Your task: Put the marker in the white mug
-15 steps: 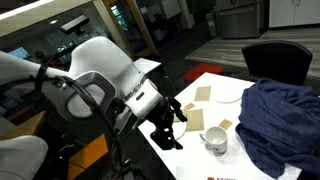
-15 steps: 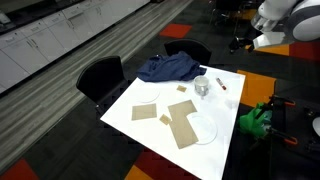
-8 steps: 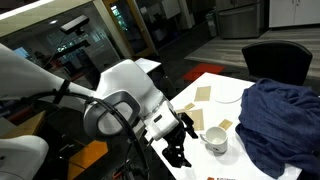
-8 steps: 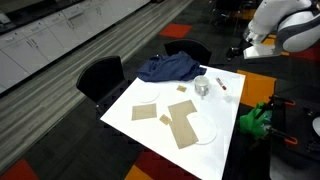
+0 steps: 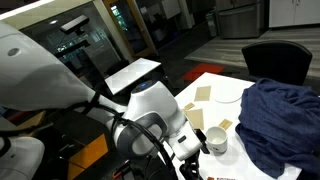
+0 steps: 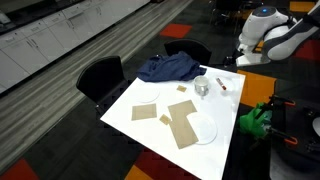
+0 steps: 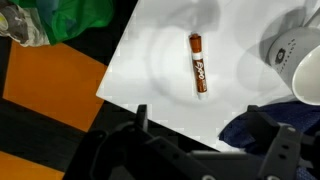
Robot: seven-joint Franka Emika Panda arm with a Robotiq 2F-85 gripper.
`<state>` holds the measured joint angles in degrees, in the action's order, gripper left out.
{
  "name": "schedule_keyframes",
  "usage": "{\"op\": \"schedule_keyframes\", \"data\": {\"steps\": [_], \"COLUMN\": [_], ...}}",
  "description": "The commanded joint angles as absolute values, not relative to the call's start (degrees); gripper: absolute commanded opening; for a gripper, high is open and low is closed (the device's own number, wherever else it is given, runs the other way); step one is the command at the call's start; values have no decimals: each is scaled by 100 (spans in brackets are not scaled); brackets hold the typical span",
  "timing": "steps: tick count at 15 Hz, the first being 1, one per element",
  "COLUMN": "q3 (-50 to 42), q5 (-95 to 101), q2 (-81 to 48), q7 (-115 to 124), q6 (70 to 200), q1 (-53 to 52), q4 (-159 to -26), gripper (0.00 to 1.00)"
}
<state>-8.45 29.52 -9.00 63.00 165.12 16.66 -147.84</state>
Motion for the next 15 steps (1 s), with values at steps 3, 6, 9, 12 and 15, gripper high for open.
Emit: {"op": "schedule_keyframes", "data": {"steps": [3, 6, 9, 12, 15], "q3": [-1437, -1377, -1262, -1251, -1300], "q5": [2027, 1145, 324, -270, -660], "q2": [-1984, -2398, -2729, -2989, -3207], "q7": [5471, 4704, 4025, 3505, 3115], "q6": [17196, 17336, 17341, 17282, 17224], "q1": [961, 871, 872, 865, 838], "q4": [-14351, -14194, -13987, -13752, -13524], "gripper": [100, 100, 100, 100, 100]}}
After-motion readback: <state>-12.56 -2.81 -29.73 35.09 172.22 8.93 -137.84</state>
